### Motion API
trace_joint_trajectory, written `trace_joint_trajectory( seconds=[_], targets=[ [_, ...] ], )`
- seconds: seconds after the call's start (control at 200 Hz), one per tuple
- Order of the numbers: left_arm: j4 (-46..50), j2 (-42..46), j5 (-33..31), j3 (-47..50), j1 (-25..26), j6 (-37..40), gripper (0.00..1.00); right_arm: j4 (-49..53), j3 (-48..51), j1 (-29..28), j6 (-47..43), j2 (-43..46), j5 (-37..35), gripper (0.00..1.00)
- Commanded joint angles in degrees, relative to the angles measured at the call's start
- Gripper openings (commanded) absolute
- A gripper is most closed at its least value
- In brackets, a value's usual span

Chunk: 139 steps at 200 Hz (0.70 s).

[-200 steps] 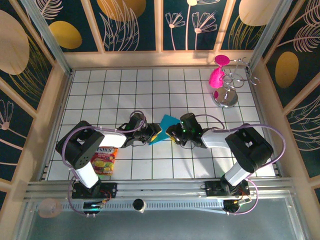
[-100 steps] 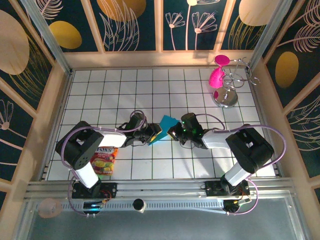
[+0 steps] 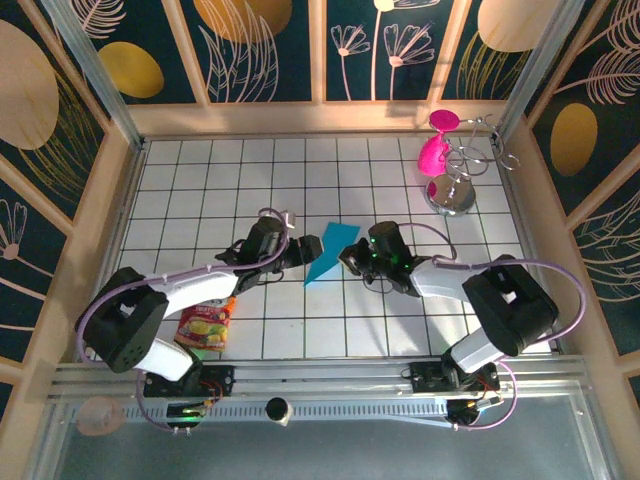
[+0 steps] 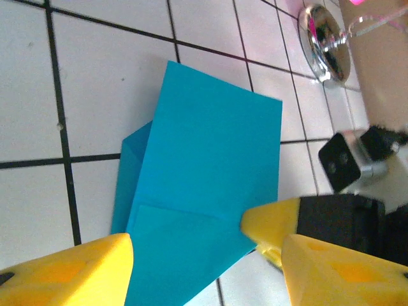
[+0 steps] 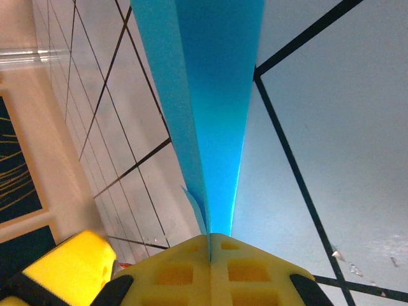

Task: Fold a paper plane with a square sheet of paper (pick it up from the middle)
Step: Fold the wing for the fifth time at the center of the table.

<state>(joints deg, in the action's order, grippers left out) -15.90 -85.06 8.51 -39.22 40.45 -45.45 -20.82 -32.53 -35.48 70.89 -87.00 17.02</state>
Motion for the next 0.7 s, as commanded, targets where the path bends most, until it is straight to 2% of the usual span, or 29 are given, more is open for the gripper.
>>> trace_joint_trajectory(
  seconds=[0.0, 0.29, 0.536, 0.691],
  targets=[
    [1.86, 0.16, -4.62, -0.24, 2.09, 12.74, 0.62, 2.49, -1.3, 1.09, -0.02, 1.37, -0.49, 0.0],
    [-0.11, -1.02, -11.57, -0.02, 6.13, 31.24, 0.59, 3.46, -1.87, 2.62, 2.02, 0.83, 1.86, 0.0],
    [-2.08, -5.15, -18.5, -1.02, 11.19, 40.32, 0.58, 2.8, -2.6, 3.76, 3.59, 0.85, 3.94, 0.0],
    [-4.55, -8.28, -20.58, -1.25, 13.73, 45.81, 0.57, 2.92, -2.71, 3.8, 3.83, 0.71, 4.79, 0.0]
  ],
)
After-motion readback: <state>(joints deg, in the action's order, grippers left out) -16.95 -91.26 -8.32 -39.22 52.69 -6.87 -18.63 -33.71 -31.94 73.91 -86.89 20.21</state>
